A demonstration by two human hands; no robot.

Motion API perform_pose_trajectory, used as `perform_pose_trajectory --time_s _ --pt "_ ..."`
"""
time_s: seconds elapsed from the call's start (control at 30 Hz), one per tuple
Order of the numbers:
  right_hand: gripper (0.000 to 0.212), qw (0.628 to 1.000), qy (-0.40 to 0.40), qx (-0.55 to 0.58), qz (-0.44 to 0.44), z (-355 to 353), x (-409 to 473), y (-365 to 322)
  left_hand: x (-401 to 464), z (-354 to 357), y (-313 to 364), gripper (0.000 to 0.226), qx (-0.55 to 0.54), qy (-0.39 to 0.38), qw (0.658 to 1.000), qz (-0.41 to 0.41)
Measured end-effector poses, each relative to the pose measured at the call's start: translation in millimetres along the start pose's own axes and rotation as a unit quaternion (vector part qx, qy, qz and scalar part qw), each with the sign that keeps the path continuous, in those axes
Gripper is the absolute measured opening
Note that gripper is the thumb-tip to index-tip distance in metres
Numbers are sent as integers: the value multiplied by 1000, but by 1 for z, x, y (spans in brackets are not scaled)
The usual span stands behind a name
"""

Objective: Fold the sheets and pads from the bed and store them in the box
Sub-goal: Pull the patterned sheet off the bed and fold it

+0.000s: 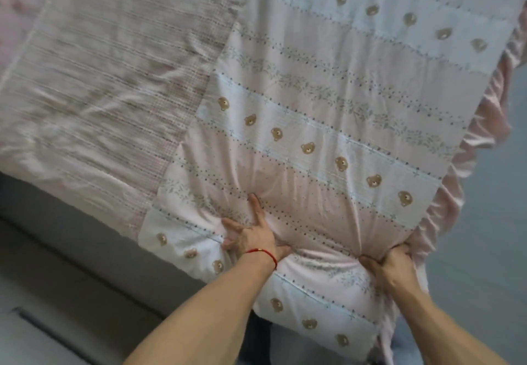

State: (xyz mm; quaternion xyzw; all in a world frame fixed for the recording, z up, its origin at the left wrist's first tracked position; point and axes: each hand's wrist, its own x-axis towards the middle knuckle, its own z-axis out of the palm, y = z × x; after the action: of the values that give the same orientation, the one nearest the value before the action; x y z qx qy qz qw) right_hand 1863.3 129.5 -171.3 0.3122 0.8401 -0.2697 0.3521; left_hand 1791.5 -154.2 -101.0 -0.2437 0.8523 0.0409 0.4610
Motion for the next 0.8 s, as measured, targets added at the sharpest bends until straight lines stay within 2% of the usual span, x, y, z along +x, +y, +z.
perform_pose_trajectory --time_s 0.1,0.17,0.23,0.3,0.37,0.4,0.43,0.5,0.57,0.63,0.67,0.73,0.8 --pt "125 999 29 6 -26 18 28 33 3 2 -3 151 -4 -2 1000 16" --pt "124 999 37 12 -23 20 28 34 6 5 -4 153 8 9 1000 26" --pt "112 996 65 56 -18 4 -2 4 6 5 -6 155 8 10 1000 18" --pt "90 989 106 103 9 2 -28 -13 9 3 -7 156 11 9 1000 25" --pt "68 974 184 130 30 9 -58 -19 11 -3 -12 153 20 2 998 64" --pt "59 964 229 130 44 18 -82 -20 10 -8 -26 149 31 0 994 109" --pt "51 954 273 112 47 31 -98 -20 10 -15 -40 140 34 18 985 166" --pt "42 938 337 65 58 67 -135 -10 21 -32 -86 97 10 104 963 249" --pt "37 930 354 47 89 105 -164 3 34 -48 -138 50 -68 194 942 264" --pt "33 927 345 99 110 131 -186 10 47 -61 -185 32 -106 285 926 225" --pt "32 921 343 148 113 137 -192 11 56 -65 -204 35 -104 305 927 192" --pt "35 909 331 228 110 134 -195 10 71 -75 -231 56 -109 283 948 97" --pt "33 905 327 250 107 129 -198 16 84 -82 -251 68 -126 211 967 72"
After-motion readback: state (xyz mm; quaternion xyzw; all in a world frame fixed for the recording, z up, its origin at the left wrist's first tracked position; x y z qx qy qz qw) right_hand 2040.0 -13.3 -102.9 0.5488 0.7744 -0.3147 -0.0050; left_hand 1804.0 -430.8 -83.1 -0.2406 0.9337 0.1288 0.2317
